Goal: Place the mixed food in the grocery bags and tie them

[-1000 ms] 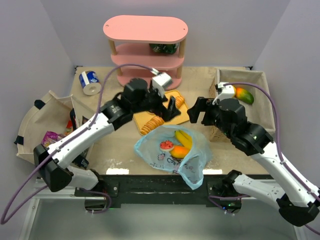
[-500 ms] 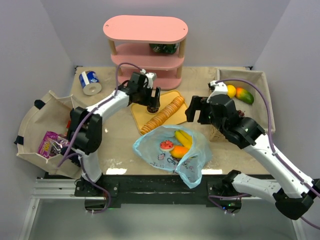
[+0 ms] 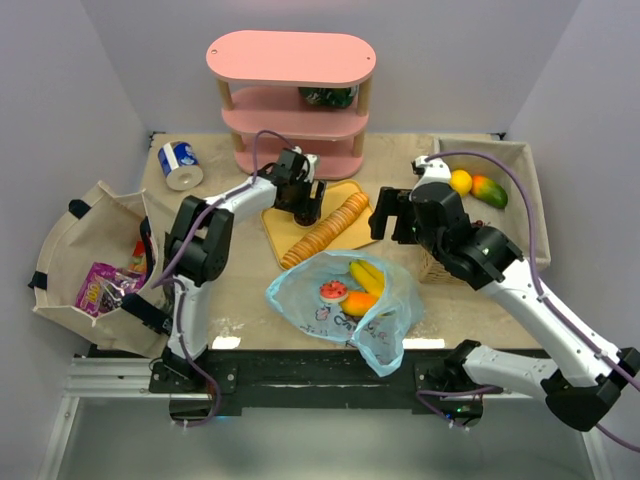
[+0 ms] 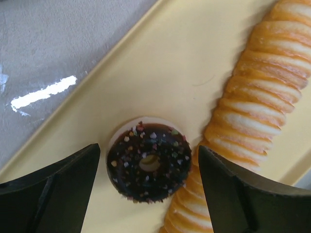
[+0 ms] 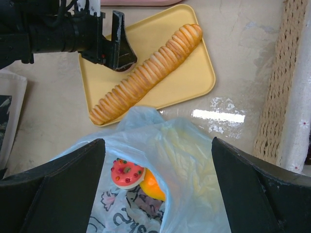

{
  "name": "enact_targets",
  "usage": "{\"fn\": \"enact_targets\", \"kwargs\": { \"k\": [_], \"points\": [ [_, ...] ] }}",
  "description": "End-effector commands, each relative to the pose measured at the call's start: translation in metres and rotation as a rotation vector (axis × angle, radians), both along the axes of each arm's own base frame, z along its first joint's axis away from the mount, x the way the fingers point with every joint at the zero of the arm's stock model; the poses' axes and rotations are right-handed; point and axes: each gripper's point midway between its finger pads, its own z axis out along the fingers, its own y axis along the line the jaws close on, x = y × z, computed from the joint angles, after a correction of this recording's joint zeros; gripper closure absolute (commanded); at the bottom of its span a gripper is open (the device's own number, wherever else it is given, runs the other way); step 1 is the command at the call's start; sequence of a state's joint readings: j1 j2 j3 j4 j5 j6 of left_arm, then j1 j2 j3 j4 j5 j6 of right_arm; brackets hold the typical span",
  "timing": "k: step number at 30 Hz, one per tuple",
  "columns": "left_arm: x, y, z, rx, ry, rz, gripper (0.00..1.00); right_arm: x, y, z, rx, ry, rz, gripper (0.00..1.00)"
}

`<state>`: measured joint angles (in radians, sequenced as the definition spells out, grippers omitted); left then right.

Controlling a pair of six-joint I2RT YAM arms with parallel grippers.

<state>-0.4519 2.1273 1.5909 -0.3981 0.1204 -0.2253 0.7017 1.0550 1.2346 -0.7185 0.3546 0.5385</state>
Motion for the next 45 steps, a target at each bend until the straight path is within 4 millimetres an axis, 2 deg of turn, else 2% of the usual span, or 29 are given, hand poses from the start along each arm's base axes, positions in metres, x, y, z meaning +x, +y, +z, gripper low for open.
{"fn": "enact_targets", "kwargs": {
  "k": [1, 4, 5, 7, 10, 11, 13, 14, 15, 16, 17, 19, 20, 22, 23, 24, 25, 26, 27, 28, 30, 33, 35, 36, 37, 38, 40, 44, 45],
  "points": [
    [0.021, -0.005, 0.005, 0.05, -0.07, -0.014, 0.17, 0.006, -0.002, 0.021, 0.005, -0.051, -0.023, 0.05],
    [0.021, -0.004, -0.001, 0.088, -0.079, -0.023, 0.35, 0.007, -0.003, 0.02, -0.003, -0.054, -0.025, 0.05],
    [0.02, -0.005, 0.0, 0.1, -0.087, -0.025, 0.46, 0.008, -0.003, 0.02, -0.008, -0.054, -0.023, 0.05],
    [0.02, -0.001, 0.005, 0.127, -0.108, -0.023, 0.54, 0.009, -0.004, 0.022, -0.013, -0.062, -0.024, 0.05],
    [0.023, 0.001, 0.045, 0.104, -0.182, 0.003, 0.59, 0.01, -0.005, 0.024, -0.024, -0.074, -0.023, 0.05],
    [0.024, 0.0, 0.081, 0.068, -0.248, 0.003, 0.59, 0.01, -0.004, 0.023, -0.026, -0.072, -0.019, 0.05],
    [0.022, -0.006, 0.121, 0.004, -0.34, -0.019, 0.59, 0.01, -0.003, 0.022, -0.021, -0.078, -0.016, 0.05],
    [0.014, -0.008, 0.163, -0.035, -0.418, -0.028, 0.59, 0.01, -0.002, 0.02, -0.021, -0.077, -0.005, 0.05],
    [0.006, -0.009, 0.179, -0.041, -0.454, -0.045, 0.59, 0.011, 0.0, 0.022, -0.014, -0.085, 0.001, 0.05],
    [-0.003, -0.013, 0.195, -0.06, -0.486, -0.08, 0.59, 0.011, 0.0, 0.021, -0.014, -0.087, 0.004, 0.05],
    [-0.023, -0.022, 0.228, -0.104, -0.544, -0.137, 0.59, 0.011, 0.002, 0.02, -0.014, -0.089, 0.015, 0.05],
    [-0.06, -0.041, 0.231, -0.15, -0.539, -0.299, 0.58, 0.012, 0.004, 0.018, -0.009, -0.091, 0.022, 0.05],
    [-0.088, -0.054, 0.244, -0.19, -0.549, -0.375, 0.58, 0.011, 0.006, 0.019, -0.004, -0.094, 0.028, 0.05],
    [-0.134, -0.072, 0.222, -0.234, -0.462, -0.505, 0.58, 0.011, 0.009, 0.015, 0.004, -0.091, 0.044, 0.05],
    [-0.167, -0.086, 0.226, -0.283, -0.443, -0.589, 0.58, 0.01, 0.011, 0.015, 0.009, -0.091, 0.053, 0.05],
    [-0.187, -0.088, 0.205, -0.303, -0.365, -0.597, 0.58, 0.009, 0.012, 0.013, 0.011, -0.086, 0.059, 0.05],
    [-0.201, -0.09, 0.206, -0.335, -0.352, -0.609, 0.59, 0.008, 0.012, 0.013, 0.014, -0.085, 0.059, 0.05],
    [-0.22, -0.096, 0.198, -0.356, -0.309, -0.635, 0.59, 0.008, 0.01, 0.014, 0.017, -0.086, 0.054, 0.05],
    [-0.232, -0.094, 0.18, -0.352, -0.248, -0.62, 0.59, 0.005, 0.009, 0.015, 0.024, -0.091, 0.056, 0.05],
    [-0.245, -0.096, 0.176, -0.347, -0.229, -0.635, 0.59, 0.004, 0.007, 0.017, 0.028, -0.095, 0.053, 0.05],
    [-0.255, -0.094, 0.161, -0.323, -0.186, -0.619, 0.59, -0.001, 0.002, 0.019, 0.035, -0.101, 0.048, 0.05],
    [-0.26, -0.094, 0.151, -0.312, -0.163, -0.612, 0.59, -0.008, -0.002, 0.019, 0.039, -0.096, 0.052, 0.05],
    [-0.259, -0.099, 0.146, -0.297, -0.147, -0.617, 0.57, -0.02, 0.007, 0.02, 0.045, -0.09, 0.156, 0.04],
    [-0.255, -0.104, 0.153, -0.302, -0.161, -0.621, 0.56, -0.026, 0.013, 0.021, 0.045, -0.081, 0.212, 0.03],
    [-0.256, -0.106, 0.144, -0.277, -0.127, -0.621, 0.47, -0.031, 0.019, 0.019, 0.038, -0.059, 0.258, 0.03],
    [-0.256, -0.109, 0.144, -0.268, -0.126, -0.627, 0.4, -0.045, 0.024, 0.01, 0.029, 0.004, 0.331, 0.02],
    [-0.254, -0.114, 0.147, -0.266, -0.12, -0.628, 0.2, -0.055, 0.024, 0.015, 0.03, 0.041, 0.367, 0.02],
    [-0.246, -0.115, 0.169, -0.287, -0.168, -0.576, 0.1, -0.09, 0.031, 0.019, 0.059, 0.137, 0.515, 0.02],
    [-0.245, -0.111, 0.172, -0.283, -0.169, -0.55, 0.09, -0.097, 0.035, 0.027, 0.08, 0.143, 0.551, 0.02]
  ]
}}
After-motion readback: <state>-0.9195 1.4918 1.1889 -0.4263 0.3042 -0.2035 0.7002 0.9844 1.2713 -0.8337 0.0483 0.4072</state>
